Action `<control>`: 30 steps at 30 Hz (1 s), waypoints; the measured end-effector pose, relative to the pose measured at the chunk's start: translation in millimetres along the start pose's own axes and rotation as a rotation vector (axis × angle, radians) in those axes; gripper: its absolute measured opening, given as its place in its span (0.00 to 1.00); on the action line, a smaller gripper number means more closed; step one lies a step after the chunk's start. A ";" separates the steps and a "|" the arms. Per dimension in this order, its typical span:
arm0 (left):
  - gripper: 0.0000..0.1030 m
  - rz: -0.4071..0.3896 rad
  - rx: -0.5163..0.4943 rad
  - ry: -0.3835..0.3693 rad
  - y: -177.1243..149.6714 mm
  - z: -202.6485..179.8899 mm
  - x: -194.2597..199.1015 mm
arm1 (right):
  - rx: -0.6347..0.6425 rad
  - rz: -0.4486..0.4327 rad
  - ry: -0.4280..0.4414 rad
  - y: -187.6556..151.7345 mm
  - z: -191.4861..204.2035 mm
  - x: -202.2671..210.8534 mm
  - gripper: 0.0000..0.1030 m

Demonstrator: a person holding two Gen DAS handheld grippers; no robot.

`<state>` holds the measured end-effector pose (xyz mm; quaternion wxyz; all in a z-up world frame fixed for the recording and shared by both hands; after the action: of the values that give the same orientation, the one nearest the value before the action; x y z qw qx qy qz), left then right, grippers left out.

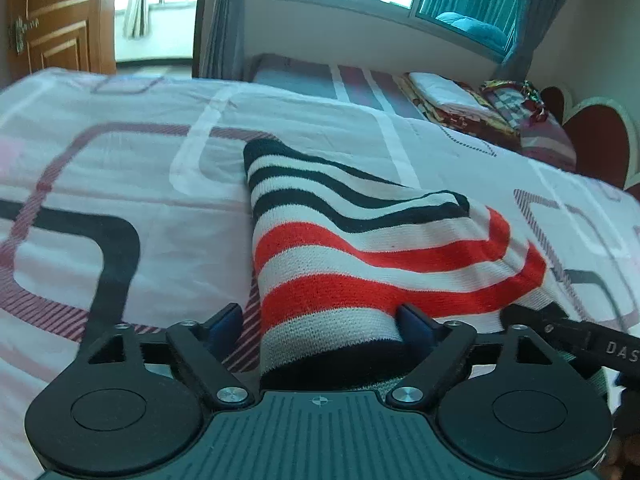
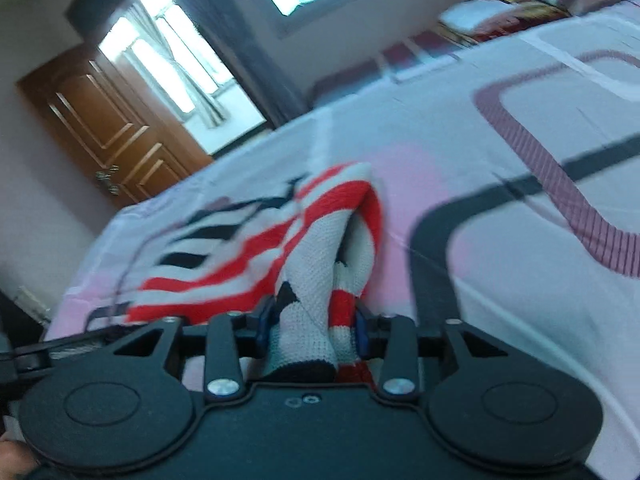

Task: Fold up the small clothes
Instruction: 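Lay the folded end down and open both grippers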

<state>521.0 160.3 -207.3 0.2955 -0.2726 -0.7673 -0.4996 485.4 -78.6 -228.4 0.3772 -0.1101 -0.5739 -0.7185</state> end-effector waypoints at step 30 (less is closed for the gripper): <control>0.97 0.043 -0.026 0.034 -61.4 5.6 73.6 | 0.459 -0.030 -0.232 -33.1 87.0 81.8 0.35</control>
<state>426.4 152.9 -192.9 0.3155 -0.2844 -0.7497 -0.5075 382.8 -31.8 -176.9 0.3133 -0.0947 -0.7630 -0.5574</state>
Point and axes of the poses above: each gripper's, at about its wrist camera, not at the fingertips, and x roughly against the way its jaws point, z to its left, y to its top, the point moved 7 cm from there along -x, roughly the way its jaws point, and after that the axes turned 14 degrees about x, right-handed, at the moved point
